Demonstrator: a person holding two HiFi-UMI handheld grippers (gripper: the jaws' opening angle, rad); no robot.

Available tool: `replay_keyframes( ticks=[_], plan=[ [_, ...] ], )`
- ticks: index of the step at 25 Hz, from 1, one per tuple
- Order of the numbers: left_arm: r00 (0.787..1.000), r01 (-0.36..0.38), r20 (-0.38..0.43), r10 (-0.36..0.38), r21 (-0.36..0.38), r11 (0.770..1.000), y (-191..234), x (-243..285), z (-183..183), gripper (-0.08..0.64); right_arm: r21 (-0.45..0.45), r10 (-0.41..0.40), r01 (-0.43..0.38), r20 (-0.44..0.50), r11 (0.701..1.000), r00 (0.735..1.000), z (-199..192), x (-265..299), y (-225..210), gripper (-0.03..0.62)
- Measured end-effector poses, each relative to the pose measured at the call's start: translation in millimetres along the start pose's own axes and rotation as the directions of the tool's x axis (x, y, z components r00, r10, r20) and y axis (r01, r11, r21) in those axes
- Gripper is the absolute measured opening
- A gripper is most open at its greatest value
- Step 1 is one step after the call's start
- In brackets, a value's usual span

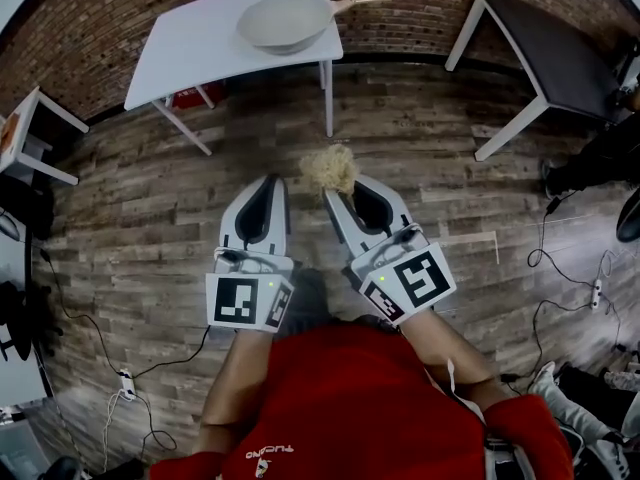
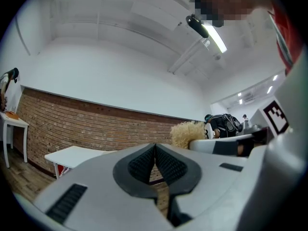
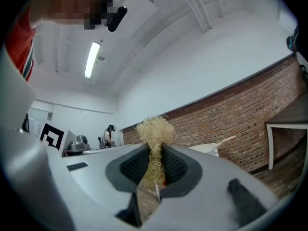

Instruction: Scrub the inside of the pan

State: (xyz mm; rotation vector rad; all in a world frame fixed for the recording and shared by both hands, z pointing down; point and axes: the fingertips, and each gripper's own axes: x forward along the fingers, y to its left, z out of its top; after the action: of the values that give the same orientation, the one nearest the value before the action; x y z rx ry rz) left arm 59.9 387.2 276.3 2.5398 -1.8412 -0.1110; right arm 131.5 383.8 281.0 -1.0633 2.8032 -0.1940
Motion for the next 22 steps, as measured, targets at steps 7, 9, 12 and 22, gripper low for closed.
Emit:
replay_keyframes(
  ticks=[7, 9, 12, 22],
  plan=[
    [0.999, 0.032, 0.006, -0.032, 0.008, 0.999, 55.5, 68.3, -0.7, 0.015, -0.014, -0.026, 0.026, 0.013, 1.000, 1.000, 4.5, 76.0, -35.4, 0.075],
    [0.999, 0.045, 0.008, -0.045, 0.016, 0.999, 71.4, 87.4, 1.3, 0.015, -0.021, -0.036, 0.037, 0.011, 0.999, 0.999, 4.5, 99.1, -46.0, 0.075],
    [0.998, 0.065, 0.009, -0.065, 0.026, 0.998, 101.0, 116.8, 1.8, 0.015, -0.029, -0.055, 0.056, 0.010, 0.998, 0.998, 3.4, 138.4, -61.5, 0.075],
    [0.993, 0.114, 0.000, -0.114, 0.014, 0.993, 182.2, 195.2, -5.1, 0.015, -0.060, -0.112, 0.111, -0.020, 0.992, 0.993, -5.9, 241.8, -101.1, 0.075]
  ],
)
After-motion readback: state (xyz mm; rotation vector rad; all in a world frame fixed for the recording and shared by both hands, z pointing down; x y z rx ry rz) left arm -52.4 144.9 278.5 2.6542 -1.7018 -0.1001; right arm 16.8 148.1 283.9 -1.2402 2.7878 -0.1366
